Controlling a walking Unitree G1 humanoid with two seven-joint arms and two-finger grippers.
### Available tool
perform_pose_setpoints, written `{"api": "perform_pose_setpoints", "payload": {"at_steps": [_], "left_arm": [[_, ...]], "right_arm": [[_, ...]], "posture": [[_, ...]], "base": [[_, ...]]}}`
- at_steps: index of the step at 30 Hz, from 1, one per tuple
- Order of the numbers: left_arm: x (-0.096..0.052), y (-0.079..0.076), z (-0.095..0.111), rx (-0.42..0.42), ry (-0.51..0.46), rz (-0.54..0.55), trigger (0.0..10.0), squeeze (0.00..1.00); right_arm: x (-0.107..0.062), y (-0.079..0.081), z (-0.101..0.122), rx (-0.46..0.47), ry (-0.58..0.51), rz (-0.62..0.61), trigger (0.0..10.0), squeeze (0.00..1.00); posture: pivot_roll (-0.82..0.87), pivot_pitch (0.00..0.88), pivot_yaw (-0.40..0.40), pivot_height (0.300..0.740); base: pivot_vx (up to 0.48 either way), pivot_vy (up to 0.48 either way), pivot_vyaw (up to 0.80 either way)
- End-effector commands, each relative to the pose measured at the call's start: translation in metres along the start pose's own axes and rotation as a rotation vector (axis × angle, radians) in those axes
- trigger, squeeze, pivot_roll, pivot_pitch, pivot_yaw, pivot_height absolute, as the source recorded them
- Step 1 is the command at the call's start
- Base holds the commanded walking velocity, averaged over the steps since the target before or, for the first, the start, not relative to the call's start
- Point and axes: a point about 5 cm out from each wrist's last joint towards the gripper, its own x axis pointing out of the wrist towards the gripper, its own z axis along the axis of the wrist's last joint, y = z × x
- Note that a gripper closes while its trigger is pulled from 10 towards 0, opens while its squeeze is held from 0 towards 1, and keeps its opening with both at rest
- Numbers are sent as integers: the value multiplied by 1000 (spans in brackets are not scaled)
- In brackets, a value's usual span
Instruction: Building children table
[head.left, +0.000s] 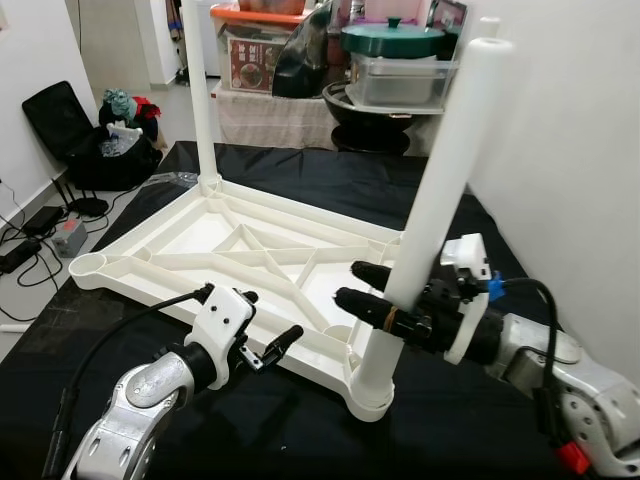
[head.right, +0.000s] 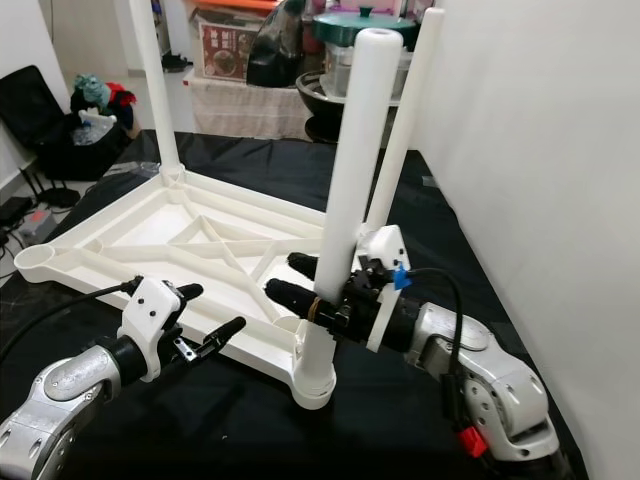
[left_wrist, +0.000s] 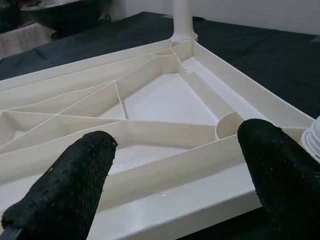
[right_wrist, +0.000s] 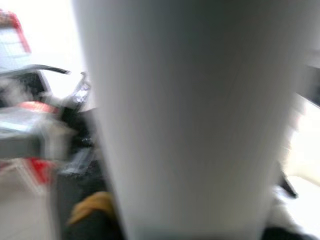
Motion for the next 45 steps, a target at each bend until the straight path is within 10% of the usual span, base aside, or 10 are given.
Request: {"api": "perform_pose_setpoints", "payload": {"at_steps": [1,13,14,17,20,26,27,36,39,45], "left_arm": [[-2,-1,-2,1,5,2,10000,0],[0,2,-3,8,10,30,10000,0],[0,1,-3,8,12,27,10000,0],[1,0,-3,7,10,20,10000,0],[4,-1,-3,7,6,11,10000,0],[4,0,-2,5,2,8,10000,0],[4,-1,-2,2,1,6,10000,0],[3,-1,-2,5,-4,4,10000,0],[1,2,-3,10,1,19,10000,0],[1,3,-4,12,3,29,10000,0]], "right_arm": [[-1,-20,-28,3,160,-197,0,0],[-48,-74,-77,225,296,-1056,0,0],[-34,-62,-70,234,244,-924,10000,0],[-16,-43,-55,231,151,-702,10000,0],[-4,-15,-26,222,-22,-379,10000,1000],[-7,4,-2,198,-128,-84,10000,1000],[-10,11,5,179,-130,28,10000,0],[-11,7,10,113,-90,85,10000,0],[-6,-27,-17,81,51,-225,0,0],[-38,-83,-56,88,264,-923,0,0]], "posture": [[123,0,-101,740],[105,0,-87,740],[102,0,-84,740],[97,0,-80,740],[98,0,-81,740],[106,0,-90,740],[107,0,-90,740],[117,0,-98,740],[123,0,-101,740],[116,0,-97,740]], "base": [[0,0,0],[0,0,0],[0,0,0],[0,0,0],[0,0,0],[0,0,0],[0,0,0],[0,0,0],[0,0,0],[0,0,0]]}}
